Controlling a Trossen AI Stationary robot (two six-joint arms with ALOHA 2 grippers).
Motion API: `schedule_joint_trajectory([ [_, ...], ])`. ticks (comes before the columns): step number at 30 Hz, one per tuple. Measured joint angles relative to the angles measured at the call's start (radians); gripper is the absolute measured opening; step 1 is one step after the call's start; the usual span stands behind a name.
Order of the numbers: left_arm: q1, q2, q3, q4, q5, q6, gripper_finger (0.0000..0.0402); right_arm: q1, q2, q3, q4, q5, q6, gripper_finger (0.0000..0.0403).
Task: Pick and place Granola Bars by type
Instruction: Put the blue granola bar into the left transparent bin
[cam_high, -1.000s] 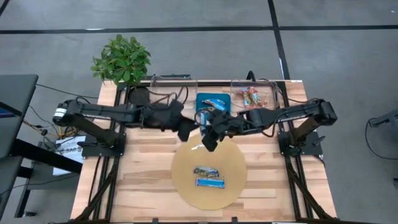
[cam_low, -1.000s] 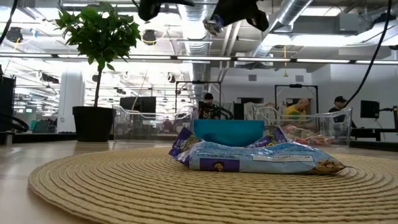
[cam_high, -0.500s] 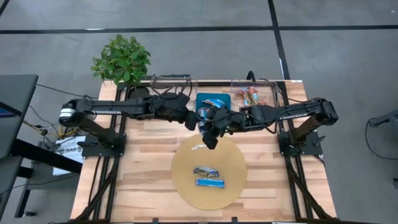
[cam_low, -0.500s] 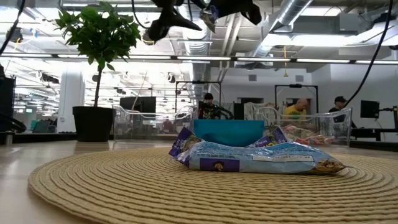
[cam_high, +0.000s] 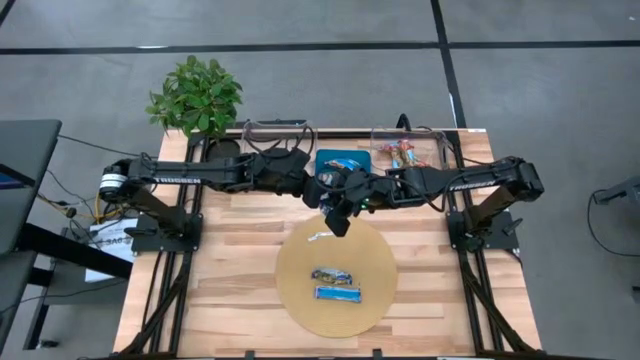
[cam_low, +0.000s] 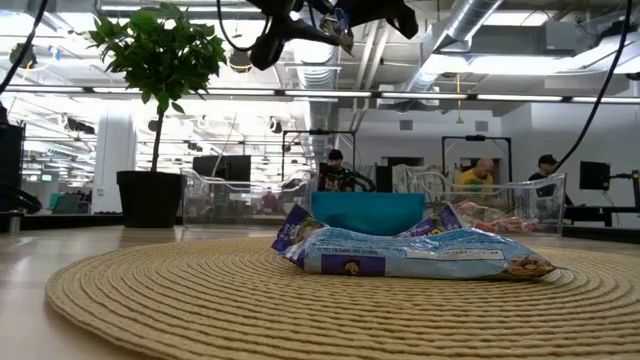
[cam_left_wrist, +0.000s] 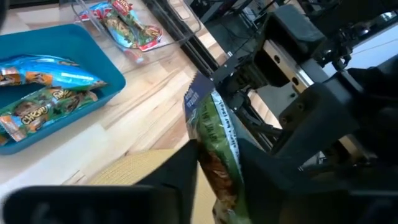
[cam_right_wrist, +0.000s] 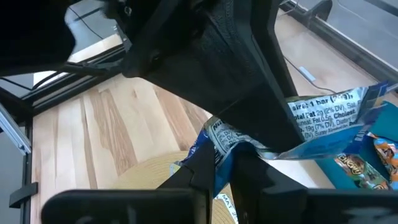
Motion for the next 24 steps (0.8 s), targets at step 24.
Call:
schedule_joint_trajectory([
  [24, 0.155, -0.001, -0.001, -0.195, -0.165, 0.191, 0.0021, -0.055, 0.0, 0.0, -0.167, 0.006, 0.064, 0.0095],
])
